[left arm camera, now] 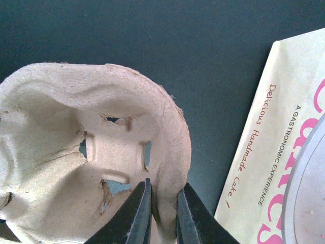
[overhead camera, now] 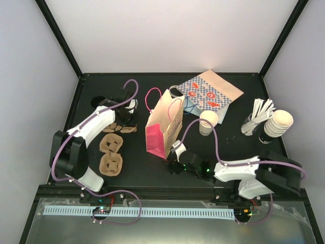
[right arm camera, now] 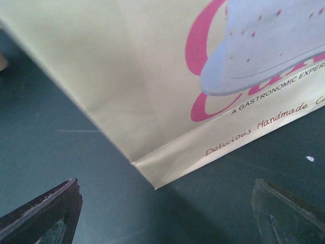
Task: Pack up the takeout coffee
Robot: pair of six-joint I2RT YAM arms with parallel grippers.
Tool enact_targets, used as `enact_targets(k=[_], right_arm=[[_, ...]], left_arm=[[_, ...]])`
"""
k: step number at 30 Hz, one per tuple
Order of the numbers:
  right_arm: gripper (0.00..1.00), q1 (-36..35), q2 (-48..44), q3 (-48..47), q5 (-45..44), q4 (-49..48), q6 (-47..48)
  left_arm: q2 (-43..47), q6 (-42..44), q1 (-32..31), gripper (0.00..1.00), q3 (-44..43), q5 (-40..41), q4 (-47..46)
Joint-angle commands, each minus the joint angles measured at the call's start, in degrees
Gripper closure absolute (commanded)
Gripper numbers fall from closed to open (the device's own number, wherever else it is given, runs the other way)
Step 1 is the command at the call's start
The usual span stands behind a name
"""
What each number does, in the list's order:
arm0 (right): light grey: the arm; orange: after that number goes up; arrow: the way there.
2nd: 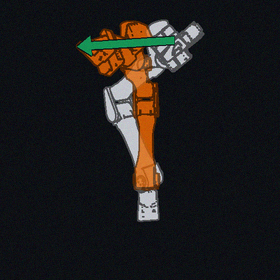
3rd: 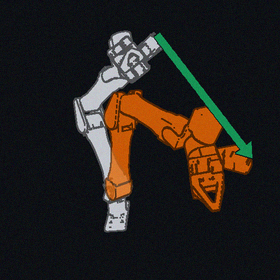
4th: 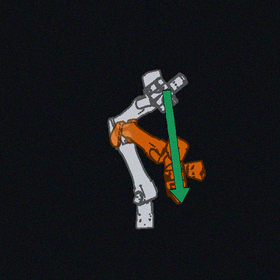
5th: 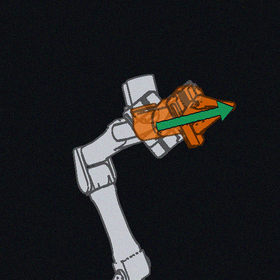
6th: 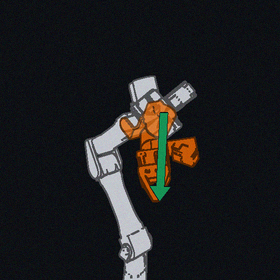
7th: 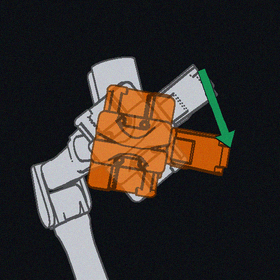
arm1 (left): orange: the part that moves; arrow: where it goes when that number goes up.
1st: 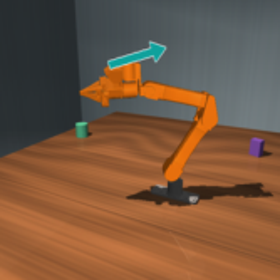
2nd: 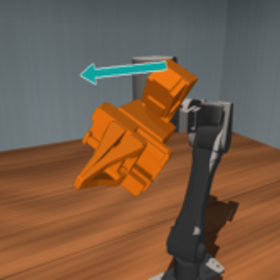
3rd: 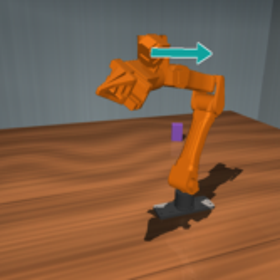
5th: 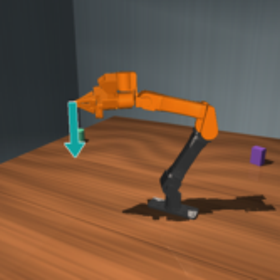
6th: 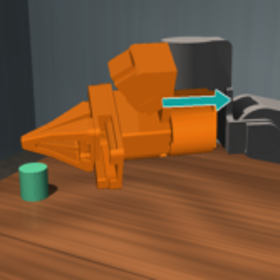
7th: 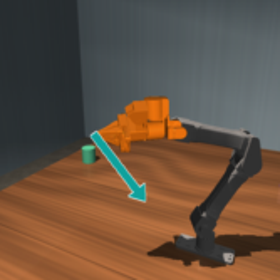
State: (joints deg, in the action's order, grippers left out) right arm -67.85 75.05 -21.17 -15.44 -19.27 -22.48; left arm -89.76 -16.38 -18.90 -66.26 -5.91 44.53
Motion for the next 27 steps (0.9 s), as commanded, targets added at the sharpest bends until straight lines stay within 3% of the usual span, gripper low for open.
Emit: enact_targets(k=[1,12,27], right_arm=[[0.06,-0.3,6.7,-3.4,-5.8,-9.1,-2.2],[0.02,3.0,11.8,-5.8,-14.1,-4.8,-5.9],[0.03,13.7,5.3,-2.8,-15.1,1.8,-5.8]], left_arm=[[2.0,1.3,0.1,0.86,0.1,-2.0,-0.2],[3.0,2.1,0.7,0.86,1.4,-2.0,-0.3],[2.6,2.0,0.8,0.86,2.5,-3.1,-1.4]])
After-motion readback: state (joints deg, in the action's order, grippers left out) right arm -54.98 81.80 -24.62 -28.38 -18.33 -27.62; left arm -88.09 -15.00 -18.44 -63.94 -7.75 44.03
